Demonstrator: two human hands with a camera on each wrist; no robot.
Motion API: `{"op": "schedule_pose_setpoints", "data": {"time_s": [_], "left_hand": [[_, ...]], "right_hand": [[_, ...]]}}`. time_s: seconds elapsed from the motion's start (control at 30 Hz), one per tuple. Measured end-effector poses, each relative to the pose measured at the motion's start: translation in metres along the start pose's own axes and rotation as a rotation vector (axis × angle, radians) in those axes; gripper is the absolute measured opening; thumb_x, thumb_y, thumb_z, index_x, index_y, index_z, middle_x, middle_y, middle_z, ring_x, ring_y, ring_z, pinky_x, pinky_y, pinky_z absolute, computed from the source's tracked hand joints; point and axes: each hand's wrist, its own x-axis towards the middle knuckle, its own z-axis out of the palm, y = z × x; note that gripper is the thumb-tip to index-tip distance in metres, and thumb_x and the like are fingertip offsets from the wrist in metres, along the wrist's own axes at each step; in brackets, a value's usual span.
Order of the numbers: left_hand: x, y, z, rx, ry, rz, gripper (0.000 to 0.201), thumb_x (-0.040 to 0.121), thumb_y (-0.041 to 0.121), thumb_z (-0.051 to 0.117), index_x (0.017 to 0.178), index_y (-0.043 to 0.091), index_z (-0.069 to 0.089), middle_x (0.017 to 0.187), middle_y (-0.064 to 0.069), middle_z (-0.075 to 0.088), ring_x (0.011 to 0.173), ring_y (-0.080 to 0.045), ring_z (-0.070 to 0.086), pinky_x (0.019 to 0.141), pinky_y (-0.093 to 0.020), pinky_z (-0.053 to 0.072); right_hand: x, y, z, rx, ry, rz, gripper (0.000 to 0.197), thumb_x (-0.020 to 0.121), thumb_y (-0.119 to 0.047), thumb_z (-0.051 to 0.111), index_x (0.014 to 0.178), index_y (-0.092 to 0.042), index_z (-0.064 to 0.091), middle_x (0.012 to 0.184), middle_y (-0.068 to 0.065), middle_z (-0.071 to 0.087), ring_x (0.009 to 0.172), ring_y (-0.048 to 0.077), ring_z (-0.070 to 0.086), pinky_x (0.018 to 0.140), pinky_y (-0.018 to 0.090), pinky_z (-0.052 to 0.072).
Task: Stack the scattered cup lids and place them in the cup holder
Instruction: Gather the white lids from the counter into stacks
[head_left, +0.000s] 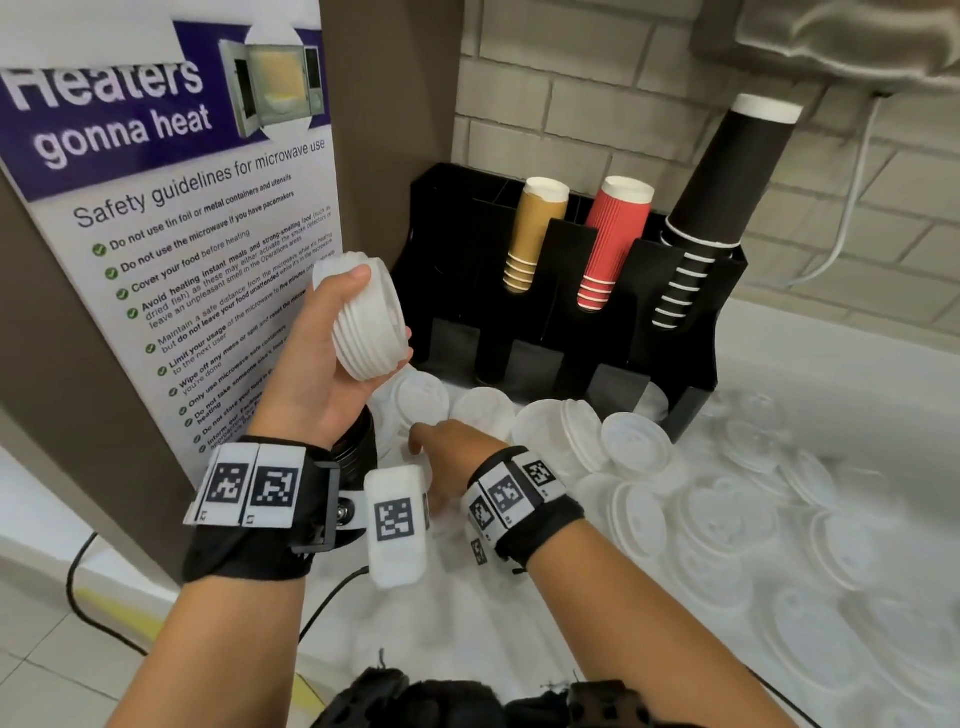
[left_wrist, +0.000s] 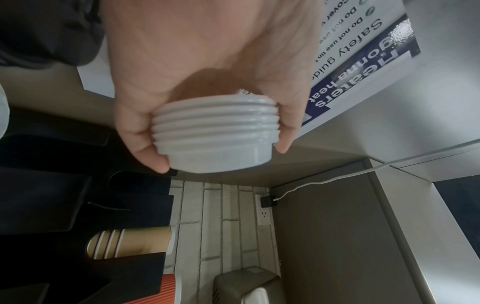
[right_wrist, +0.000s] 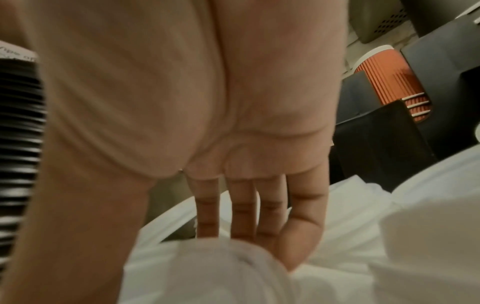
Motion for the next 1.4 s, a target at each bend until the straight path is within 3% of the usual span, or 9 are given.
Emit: {"op": "schedule_pose_setpoints", "data": {"time_s": [0.1, 0.2, 0.33, 0.47, 0.6, 0.7, 0.93, 1.23, 1.4], "left_hand": [[0.0, 0.0, -0.001, 0.003, 0.003, 0.005, 0.032, 0.075, 0.037, 0.063, 0.102, 0.021, 0.058, 0.08, 0.003, 0.065, 0.073, -0.019, 0.061, 0.068, -0.03, 0.051], [0.001, -0.001, 0.0, 0.009, 0.003, 0.001, 0.046, 0.074, 0.037, 0.064, 0.115, 0.02, 0.051, 0.085, 0.002, 0.063, 0.074, -0.018, 0.061, 0.067, -0.03, 0.051], [-0.001, -0.01, 0.006, 0.077, 0.008, 0.002, 0.059, 0.074, 0.035, 0.065, 0.127, 0.018, 0.048, 0.096, 0.0, 0.059, 0.081, -0.017, 0.06, 0.066, -0.028, 0.053], [-0.002, -0.026, 0.019, 0.141, 0.031, 0.042, 0.05, 0.073, 0.031, 0.067, 0.12, 0.025, 0.05, 0.102, 0.002, 0.063, 0.087, -0.011, 0.065, 0.061, -0.025, 0.052], [0.0, -0.029, 0.019, 0.139, 0.016, -0.015, 0.044, 0.075, 0.036, 0.066, 0.116, 0.032, 0.053, 0.114, -0.005, 0.065, 0.099, -0.021, 0.066, 0.069, -0.037, 0.054], [0.0, -0.028, 0.017, 0.172, -0.003, -0.054, 0.053, 0.075, 0.041, 0.067, 0.125, 0.03, 0.053, 0.117, -0.006, 0.065, 0.101, -0.022, 0.066, 0.076, -0.042, 0.054], [-0.004, -0.024, 0.016, 0.171, -0.082, -0.163, 0.063, 0.077, 0.045, 0.064, 0.135, 0.024, 0.052, 0.129, -0.012, 0.063, 0.115, -0.031, 0.063, 0.085, -0.048, 0.055], [-0.001, -0.019, 0.014, 0.174, -0.057, -0.123, 0.068, 0.074, 0.04, 0.065, 0.138, 0.021, 0.048, 0.128, -0.012, 0.062, 0.108, -0.027, 0.065, 0.076, -0.038, 0.055], [0.007, 0.001, 0.002, 0.089, 0.041, -0.018, 0.068, 0.072, 0.038, 0.064, 0.135, 0.017, 0.049, 0.096, 0.003, 0.064, 0.082, -0.011, 0.065, 0.065, -0.032, 0.054]], "right_hand": [[-0.003, -0.001, -0.005, -0.088, -0.01, -0.013, 0.063, 0.071, -0.029, 0.082, 0.124, -0.009, 0.055, 0.117, 0.008, 0.06, 0.103, 0.025, 0.06, 0.082, 0.033, 0.051], [-0.015, 0.005, -0.026, -0.059, 0.058, -0.021, 0.036, 0.081, -0.03, 0.072, 0.107, -0.006, 0.064, 0.106, 0.01, 0.064, 0.092, 0.023, 0.06, 0.073, 0.03, 0.048], [-0.044, 0.024, -0.06, 0.358, 0.402, 0.034, 0.012, 0.087, -0.022, 0.059, 0.086, -0.011, 0.055, 0.087, 0.006, 0.057, 0.083, 0.027, 0.061, 0.065, 0.037, 0.054], [-0.063, 0.016, -0.073, 0.731, 0.687, -0.083, 0.012, 0.088, -0.019, 0.057, 0.09, -0.01, 0.049, 0.081, 0.0, 0.053, 0.08, 0.021, 0.06, 0.068, 0.038, 0.058], [-0.072, 0.008, -0.069, 1.034, 0.548, -0.327, 0.028, 0.084, -0.005, 0.067, 0.097, -0.012, 0.043, 0.1, 0.002, 0.059, 0.088, 0.014, 0.061, 0.075, 0.039, 0.056], [-0.077, 0.013, -0.067, 1.108, 0.504, -0.377, 0.039, 0.085, -0.014, 0.07, 0.112, -0.021, 0.043, 0.122, 0.003, 0.058, 0.104, 0.018, 0.063, 0.082, 0.038, 0.057], [-0.078, 0.018, -0.07, 1.101, 0.515, -0.392, 0.059, 0.079, -0.027, 0.072, 0.128, -0.047, 0.046, 0.122, 0.006, 0.058, 0.109, 0.024, 0.062, 0.087, 0.049, 0.056], [-0.067, 0.018, -0.079, 0.998, 0.47, -0.436, 0.053, 0.083, -0.032, 0.069, 0.13, -0.045, 0.046, 0.119, -0.001, 0.06, 0.108, 0.016, 0.063, 0.089, 0.037, 0.056], [-0.009, 0.014, -0.088, 0.665, 0.506, -0.099, 0.033, 0.093, -0.038, 0.056, 0.118, -0.017, 0.06, 0.115, 0.0, 0.063, 0.107, 0.017, 0.059, 0.091, 0.032, 0.051]]}}
